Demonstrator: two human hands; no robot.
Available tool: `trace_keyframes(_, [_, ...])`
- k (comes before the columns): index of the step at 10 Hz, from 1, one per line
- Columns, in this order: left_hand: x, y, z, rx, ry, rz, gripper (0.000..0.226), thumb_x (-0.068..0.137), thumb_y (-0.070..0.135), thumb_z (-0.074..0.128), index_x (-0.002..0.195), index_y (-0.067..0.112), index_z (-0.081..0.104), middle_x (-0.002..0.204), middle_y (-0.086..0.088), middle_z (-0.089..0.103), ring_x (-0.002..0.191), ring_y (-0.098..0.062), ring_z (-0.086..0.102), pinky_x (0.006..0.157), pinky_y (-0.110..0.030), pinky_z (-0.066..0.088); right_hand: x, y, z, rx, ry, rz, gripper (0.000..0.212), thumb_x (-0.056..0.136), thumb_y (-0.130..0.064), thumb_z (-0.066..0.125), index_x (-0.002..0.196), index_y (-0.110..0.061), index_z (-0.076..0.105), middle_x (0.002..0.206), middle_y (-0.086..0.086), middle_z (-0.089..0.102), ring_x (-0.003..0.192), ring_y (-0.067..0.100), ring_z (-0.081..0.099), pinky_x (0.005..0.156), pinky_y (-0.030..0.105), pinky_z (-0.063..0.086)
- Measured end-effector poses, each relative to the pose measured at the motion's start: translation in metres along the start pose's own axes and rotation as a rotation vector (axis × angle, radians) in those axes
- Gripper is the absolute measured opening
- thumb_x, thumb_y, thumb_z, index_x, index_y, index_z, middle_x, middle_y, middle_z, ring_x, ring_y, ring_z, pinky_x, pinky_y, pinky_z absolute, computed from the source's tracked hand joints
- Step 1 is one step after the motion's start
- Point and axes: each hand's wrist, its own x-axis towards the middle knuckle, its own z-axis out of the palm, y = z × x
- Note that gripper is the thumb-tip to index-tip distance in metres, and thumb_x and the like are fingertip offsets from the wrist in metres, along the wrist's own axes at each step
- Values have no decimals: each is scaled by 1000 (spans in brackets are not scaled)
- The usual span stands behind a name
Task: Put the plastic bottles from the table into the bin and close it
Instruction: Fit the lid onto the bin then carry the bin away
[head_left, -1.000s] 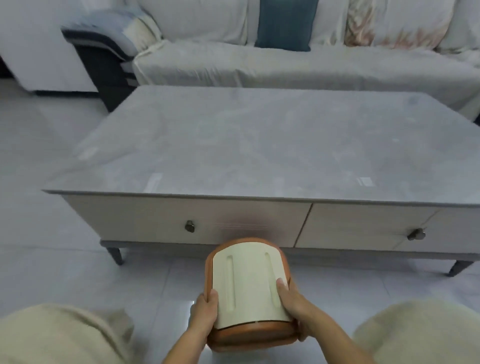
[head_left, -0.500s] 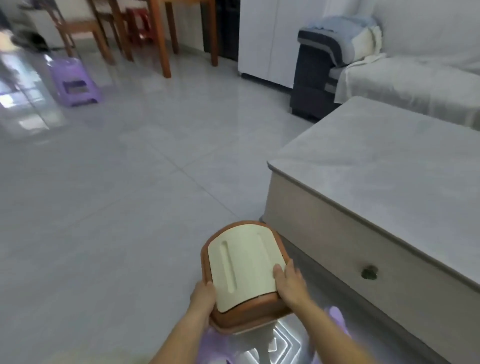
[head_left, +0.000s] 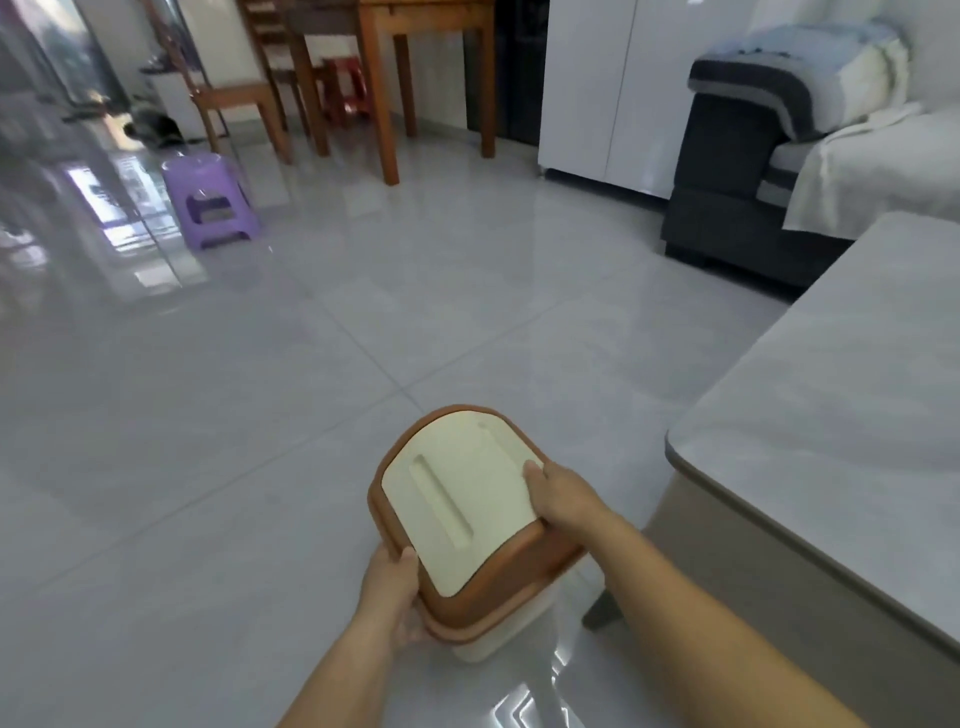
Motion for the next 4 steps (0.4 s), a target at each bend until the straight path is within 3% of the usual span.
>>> trace_keyframes(1, [18,13,41,28,-47,-4,23,99,31,39,120,30,47,113,-2,60,92,-23,58,53,-41,55,28,-6,-20,-54,124,88,70,91,-51,13,134,-5,46,142,19,46,129,37,43,107,53,35])
trace_keyframes(2, [31,19,82,26,-108,6,24,99,32,38,121,33,47,113,1,62,94,-20,60,53,-38,56,29,-9,-36,-175,225,106,61,97,-44,21,141,-3,33,147,19,37,135,36,35,109,51,31])
trace_keyframes(3, [36,17,122,15,-145,-5,26,99,28,37,123,35,45,120,-1,61,105,-25,59,54,-41,58,13,-8,-49,-333,361,102,57,101,-29,25,147,3,15,154,23,21,142,36,22,114,49,20])
trace_keyframes(4, [47,10,157,-27,-144,-18,30,100,24,37,127,34,43,127,0,56,111,-29,55,68,-56,59,12,-3,-51,-375,428,65,54,101,-14,27,146,8,7,157,26,7,145,41,6,118,49,6])
